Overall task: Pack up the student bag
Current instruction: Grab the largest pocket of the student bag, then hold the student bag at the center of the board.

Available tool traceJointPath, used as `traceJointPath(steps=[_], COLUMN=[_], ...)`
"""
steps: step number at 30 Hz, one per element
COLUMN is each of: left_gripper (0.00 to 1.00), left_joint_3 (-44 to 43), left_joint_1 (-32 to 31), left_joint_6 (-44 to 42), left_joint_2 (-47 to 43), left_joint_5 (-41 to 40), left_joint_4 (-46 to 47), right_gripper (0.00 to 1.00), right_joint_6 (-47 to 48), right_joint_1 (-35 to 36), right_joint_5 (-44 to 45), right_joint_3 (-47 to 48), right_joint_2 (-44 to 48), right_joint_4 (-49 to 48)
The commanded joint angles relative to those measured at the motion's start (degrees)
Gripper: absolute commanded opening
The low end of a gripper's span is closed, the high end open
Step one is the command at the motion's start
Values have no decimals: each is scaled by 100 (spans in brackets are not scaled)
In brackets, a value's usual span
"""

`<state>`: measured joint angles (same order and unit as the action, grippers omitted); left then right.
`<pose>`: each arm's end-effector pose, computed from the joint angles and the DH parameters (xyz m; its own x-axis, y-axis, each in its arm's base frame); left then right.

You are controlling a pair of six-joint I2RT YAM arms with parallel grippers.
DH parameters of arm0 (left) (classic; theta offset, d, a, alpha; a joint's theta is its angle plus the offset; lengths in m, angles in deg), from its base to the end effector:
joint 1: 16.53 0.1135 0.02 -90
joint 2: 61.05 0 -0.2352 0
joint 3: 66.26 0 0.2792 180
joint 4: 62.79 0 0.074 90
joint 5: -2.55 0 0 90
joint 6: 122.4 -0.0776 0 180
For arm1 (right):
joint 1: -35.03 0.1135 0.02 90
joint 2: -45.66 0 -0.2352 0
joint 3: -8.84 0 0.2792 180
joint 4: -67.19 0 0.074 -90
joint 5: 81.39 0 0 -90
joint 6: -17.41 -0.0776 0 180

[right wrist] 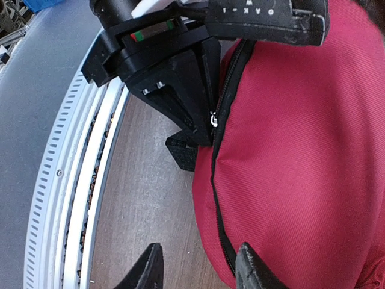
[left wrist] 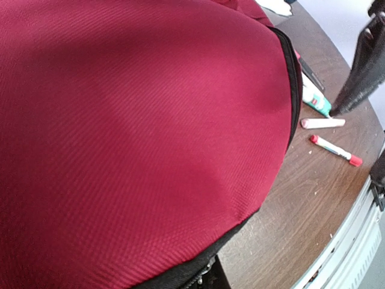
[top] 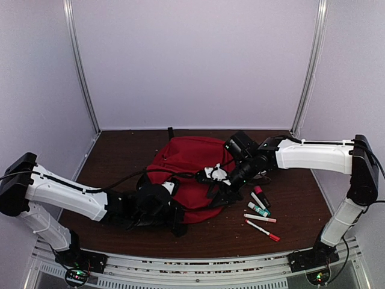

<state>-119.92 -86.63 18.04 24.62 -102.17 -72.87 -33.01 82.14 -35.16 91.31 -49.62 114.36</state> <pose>0.1375 -0.3220 0.1001 -0.7970 0.0109 -0.6039 0.3624 0.8085 -0.4636 0.2186 0.3142 0.1732 0.0330 -0.6405 -0.7672 -0.9648 -0.2208 0.1429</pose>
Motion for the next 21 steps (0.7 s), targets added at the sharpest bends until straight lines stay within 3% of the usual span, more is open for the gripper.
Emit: traceJointPath(steps=[1,8,21], left_gripper=[0,0,0], left_joint_3=[-341,-252,-90], left_joint_1=[17,15,143], left_joint_6=[-711,-1416,-1554], left_joint_2=[-110,-382,-824], left_joint_5=[475,1705,1915], left_joint_4=[-610,-116,81], right_gripper=[41,48,52], right_joint_6=[-402,-250,-648], right_joint_1=[37,536,1136], right_joint_5=[-111,405,1552], right_joint_3=[-168,-923,-1361], right_joint_2=[25,219,172], right_joint_4=[-461,-1687,-2847])
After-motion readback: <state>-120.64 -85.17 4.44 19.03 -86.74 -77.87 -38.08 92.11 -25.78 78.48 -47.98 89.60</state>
